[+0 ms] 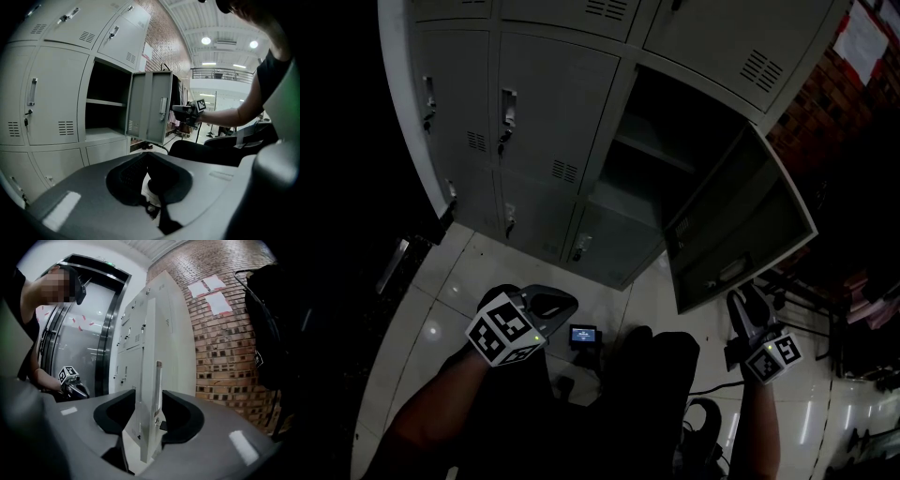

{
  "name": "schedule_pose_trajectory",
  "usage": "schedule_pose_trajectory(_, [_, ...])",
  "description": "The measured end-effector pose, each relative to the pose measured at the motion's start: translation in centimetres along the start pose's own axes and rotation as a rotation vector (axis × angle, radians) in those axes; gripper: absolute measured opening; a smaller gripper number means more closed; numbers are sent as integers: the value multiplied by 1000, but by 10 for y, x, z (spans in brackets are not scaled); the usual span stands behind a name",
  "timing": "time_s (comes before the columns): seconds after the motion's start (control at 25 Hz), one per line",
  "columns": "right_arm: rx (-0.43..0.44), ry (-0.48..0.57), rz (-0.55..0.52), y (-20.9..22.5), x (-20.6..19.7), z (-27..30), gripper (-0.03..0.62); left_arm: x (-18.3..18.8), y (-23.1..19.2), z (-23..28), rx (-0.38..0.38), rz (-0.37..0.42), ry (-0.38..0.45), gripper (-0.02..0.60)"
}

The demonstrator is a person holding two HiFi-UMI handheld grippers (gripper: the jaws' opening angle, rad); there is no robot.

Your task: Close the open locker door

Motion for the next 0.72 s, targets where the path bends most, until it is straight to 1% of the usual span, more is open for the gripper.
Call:
schedule_pose_trajectory(0.08, [3, -4, -9, 2, -1, 10, 192, 0, 0, 0, 0, 0, 0, 12])
schedule_pose_trajectory(0.16, [-4, 18, 13, -2, 2, 23, 193, 0, 1, 0, 1, 0, 0, 12])
schedule_pose_trajectory(0.2, [-23, 24, 10, -1, 2, 26, 186, 0, 1, 0, 2, 0, -1, 12])
schedule_pose_trajectory(0.24, [-47, 24, -9, 1, 1, 28, 154, 0, 1, 0, 3, 0, -1, 12])
schedule_pose_trajectory(0.28, [-66, 20, -34, 3, -2, 28, 144, 0, 1, 0, 2, -1, -1, 12])
schedule_pose_trajectory(0.36, [-77, 23, -58, 1, -4, 29, 145, 1, 0, 0, 1, -2, 1, 12])
schedule_pose_trajectory(0.52, [-30, 71, -2, -23, 1, 42, 149, 0, 0, 0, 0, -3, 2, 12])
schedule_pose_trajectory(0.64, [7, 52, 3, -30, -3, 46, 152, 1, 1, 0, 0, -3, 2, 12])
schedule_pose_trajectory(0.72, [57, 63, 30, -44, 1, 55, 151, 1, 1, 0, -1, -3, 1, 12])
Point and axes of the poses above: the fingertips, and each gripper's own axes: z forward along the fingers, y to its right, x out of its top, the point moved 2 cm from there along -z, backward along the fingers, and after that the axes turned 11 degrees about y, right-handed, at the moved point
